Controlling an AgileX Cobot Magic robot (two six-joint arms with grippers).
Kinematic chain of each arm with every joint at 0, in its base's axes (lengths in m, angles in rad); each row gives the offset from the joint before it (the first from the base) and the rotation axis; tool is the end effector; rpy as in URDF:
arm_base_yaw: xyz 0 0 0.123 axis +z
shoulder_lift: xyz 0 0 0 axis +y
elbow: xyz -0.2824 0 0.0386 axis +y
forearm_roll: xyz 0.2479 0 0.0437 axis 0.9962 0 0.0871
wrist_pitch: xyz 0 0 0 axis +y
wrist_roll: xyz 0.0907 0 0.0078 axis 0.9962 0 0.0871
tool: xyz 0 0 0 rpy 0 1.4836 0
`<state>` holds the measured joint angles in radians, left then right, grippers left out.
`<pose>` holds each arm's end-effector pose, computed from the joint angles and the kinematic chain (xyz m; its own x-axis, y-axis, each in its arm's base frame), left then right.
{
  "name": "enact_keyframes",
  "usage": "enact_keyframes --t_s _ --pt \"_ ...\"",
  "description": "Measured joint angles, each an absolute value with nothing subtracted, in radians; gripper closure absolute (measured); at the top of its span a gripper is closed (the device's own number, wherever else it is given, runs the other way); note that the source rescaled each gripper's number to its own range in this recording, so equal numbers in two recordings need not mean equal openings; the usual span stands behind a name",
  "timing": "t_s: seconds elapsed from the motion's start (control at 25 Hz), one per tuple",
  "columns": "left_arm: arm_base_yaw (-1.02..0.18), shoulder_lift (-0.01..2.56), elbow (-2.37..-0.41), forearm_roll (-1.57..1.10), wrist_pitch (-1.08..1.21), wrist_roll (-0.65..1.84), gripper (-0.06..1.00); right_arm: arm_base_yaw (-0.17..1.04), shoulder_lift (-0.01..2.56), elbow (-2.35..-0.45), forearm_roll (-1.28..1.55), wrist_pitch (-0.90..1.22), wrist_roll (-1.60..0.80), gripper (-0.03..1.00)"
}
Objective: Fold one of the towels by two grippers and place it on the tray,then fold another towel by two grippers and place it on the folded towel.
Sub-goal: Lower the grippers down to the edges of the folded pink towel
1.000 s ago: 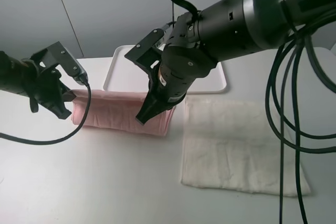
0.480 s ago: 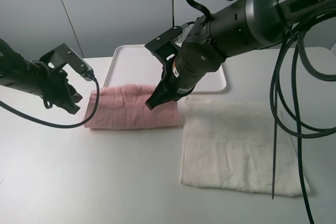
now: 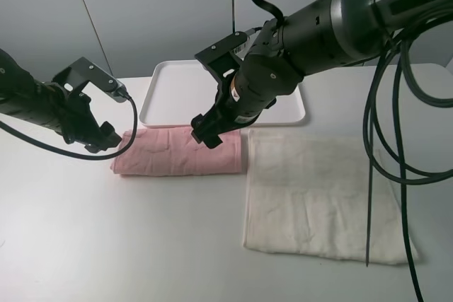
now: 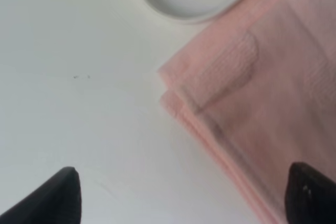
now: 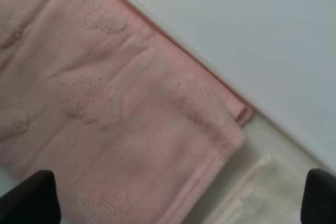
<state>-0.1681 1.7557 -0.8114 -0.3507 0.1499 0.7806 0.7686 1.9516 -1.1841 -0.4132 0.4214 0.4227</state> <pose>0.3145 -0.0582 0.1418 -0.6702 0.5392 -0.5100 0.5246 0.8302 0.1885 0.2926 0.2621 0.1513 -0.6565 -0.5770 -0.4859 -0.6019 0.7890 -0.1237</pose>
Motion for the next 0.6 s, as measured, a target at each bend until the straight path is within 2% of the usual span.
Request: enact_keyframes --t_s 0.12,0.4,0.6 --pt "-0.153 1.757 -0.875 -0.345 0.237 0.661 -0.05 0.767 1.952 -1.246 -0.363 0.550 0.358 -0.03" --pt "-0.151 1.823 -1.096 -0.155 0.564 0.223 -0.05 0.730 1.953 -1.383 0.025 0.724 0.027 -0.03" --pt "-0.160 1.913 -1.157 -0.109 0.720 0.112 -0.05 0.730 1.953 -1.408 0.079 0.764 -0.023 -0.03"
